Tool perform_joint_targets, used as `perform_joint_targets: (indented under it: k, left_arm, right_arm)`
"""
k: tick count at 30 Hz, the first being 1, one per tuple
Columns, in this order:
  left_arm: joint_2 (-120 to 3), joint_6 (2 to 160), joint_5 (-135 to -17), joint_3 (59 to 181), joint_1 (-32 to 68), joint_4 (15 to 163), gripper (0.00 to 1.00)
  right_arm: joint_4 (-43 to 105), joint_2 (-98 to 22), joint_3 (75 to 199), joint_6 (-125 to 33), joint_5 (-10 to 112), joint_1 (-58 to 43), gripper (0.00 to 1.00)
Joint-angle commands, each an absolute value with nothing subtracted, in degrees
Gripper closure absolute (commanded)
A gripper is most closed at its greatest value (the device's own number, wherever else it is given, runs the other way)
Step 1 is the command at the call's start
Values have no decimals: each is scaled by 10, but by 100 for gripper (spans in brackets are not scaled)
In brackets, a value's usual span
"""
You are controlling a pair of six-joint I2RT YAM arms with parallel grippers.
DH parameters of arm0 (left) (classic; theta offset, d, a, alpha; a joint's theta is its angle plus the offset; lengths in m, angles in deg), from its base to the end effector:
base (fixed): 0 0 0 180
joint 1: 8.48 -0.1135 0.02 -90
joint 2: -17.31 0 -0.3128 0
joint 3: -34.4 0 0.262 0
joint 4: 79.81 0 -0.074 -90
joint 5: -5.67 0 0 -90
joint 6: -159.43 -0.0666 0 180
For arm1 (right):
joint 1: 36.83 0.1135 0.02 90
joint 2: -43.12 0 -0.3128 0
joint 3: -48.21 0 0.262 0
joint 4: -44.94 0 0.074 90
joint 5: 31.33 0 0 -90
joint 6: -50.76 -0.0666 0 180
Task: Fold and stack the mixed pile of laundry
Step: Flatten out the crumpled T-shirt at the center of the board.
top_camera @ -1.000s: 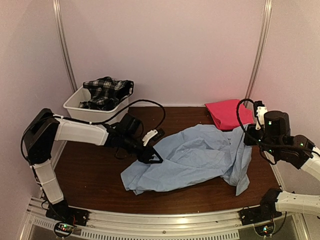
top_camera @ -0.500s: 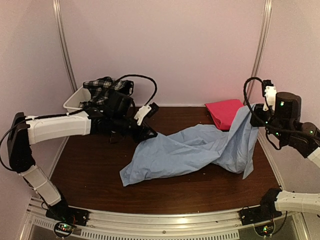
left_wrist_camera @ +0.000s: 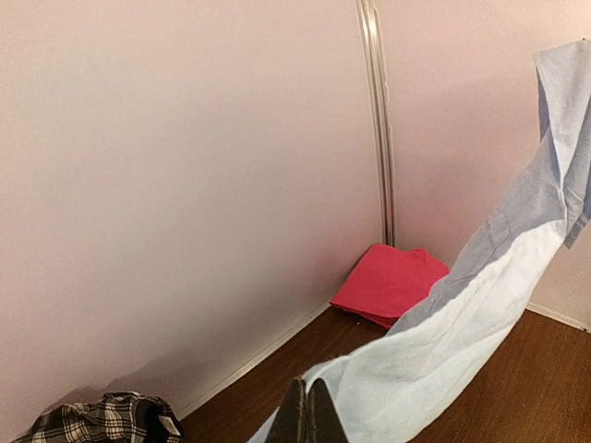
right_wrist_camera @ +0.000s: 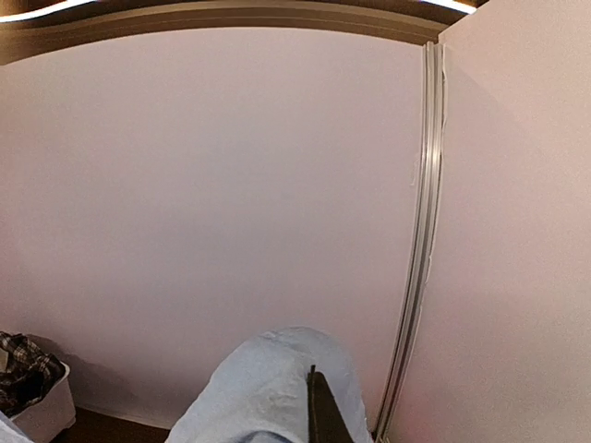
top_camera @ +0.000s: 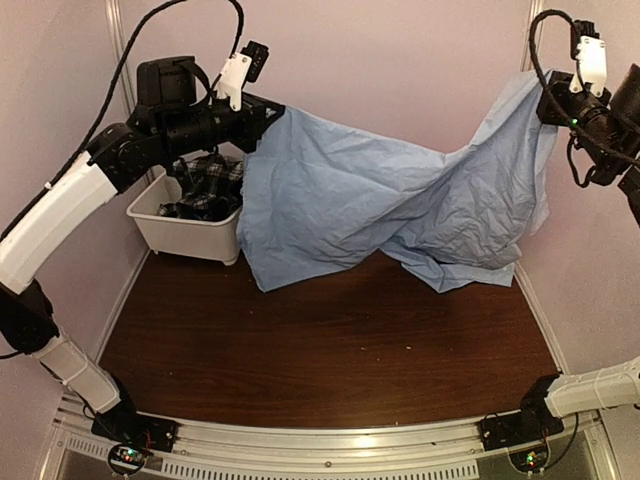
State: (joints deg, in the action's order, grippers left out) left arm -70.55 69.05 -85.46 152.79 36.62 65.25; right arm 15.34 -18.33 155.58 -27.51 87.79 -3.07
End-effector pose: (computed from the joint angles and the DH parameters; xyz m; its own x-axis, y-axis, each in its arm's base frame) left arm 0.2650 -0.2641 0.5484 -0.0497 0.0592 -0.9970 0.6947 0.7193 0.0081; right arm 0.1673 0.0729 0.6136 0.2485 -0.0475 -0.9675 -0.0477 0.9970 -0.0612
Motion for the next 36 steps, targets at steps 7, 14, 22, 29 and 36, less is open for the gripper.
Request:
perform_joint_targets:
  k: [7,14,22,29,36]
  left_arm:
    - [-657,552,-848,1596,513,564,100]
    - [-645,559,-810,1631,578,556,100]
    - [-585,724,-910,1497,460,617,100]
    - [-615,778,-944,1333,345,636,100]
    - [-719,836,-1032,1270,250,676,100]
  right_arm:
    - [108,-75,1673,-270,726,-27,100]
    - [57,-82,1768,-328,603,-78,100]
    - [77,-94,1640,-266,768,-88,100]
    - [212,-181,1419,-184,801,-95,99]
    - [221,-512,1530,-211,743,-137,72]
